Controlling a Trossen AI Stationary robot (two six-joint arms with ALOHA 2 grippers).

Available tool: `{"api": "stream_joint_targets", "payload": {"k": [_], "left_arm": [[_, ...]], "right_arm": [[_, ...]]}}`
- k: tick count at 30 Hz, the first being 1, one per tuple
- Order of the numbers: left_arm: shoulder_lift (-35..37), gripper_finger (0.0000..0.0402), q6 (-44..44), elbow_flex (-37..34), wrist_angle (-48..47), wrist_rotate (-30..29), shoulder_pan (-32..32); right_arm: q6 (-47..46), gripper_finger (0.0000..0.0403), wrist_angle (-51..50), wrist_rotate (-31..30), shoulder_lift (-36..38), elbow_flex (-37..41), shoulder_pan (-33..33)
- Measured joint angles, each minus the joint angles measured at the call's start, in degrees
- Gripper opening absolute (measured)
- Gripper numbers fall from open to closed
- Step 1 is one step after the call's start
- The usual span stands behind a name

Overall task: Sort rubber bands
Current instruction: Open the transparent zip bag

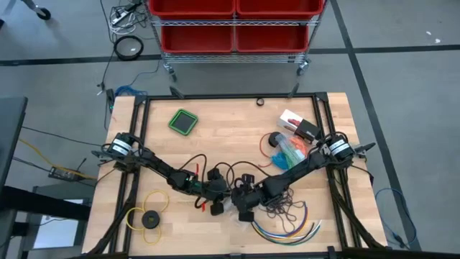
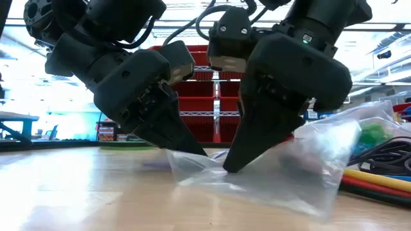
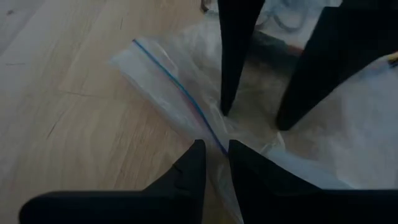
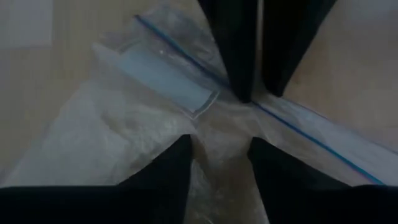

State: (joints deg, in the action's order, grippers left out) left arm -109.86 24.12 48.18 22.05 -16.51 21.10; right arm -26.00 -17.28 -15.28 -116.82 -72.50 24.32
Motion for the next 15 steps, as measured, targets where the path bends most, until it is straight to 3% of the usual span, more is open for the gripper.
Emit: {"api": "stream_joint_targets", "payload": {"k": [3, 7, 15], "left_arm": [[0.00, 0.0081, 0.01, 0.00, 0.01, 0.11, 0.00], [0.00, 0.0081, -0.83, 0.00, -0.31, 0.24, 0.00], [1.79, 0.0081, -2.71, 0.00, -1.42, 0.28, 0.00]], "right_arm": [[0.06, 0.0116, -0.22, -1.66, -0.04, 0.06, 0.04], [1.15, 0.0022, -0.47, -2.14, -0.02, 0.11, 0.29], [2.95, 0.0002, -0.75, -3.86, 0.31, 0.27, 2.76]]}}
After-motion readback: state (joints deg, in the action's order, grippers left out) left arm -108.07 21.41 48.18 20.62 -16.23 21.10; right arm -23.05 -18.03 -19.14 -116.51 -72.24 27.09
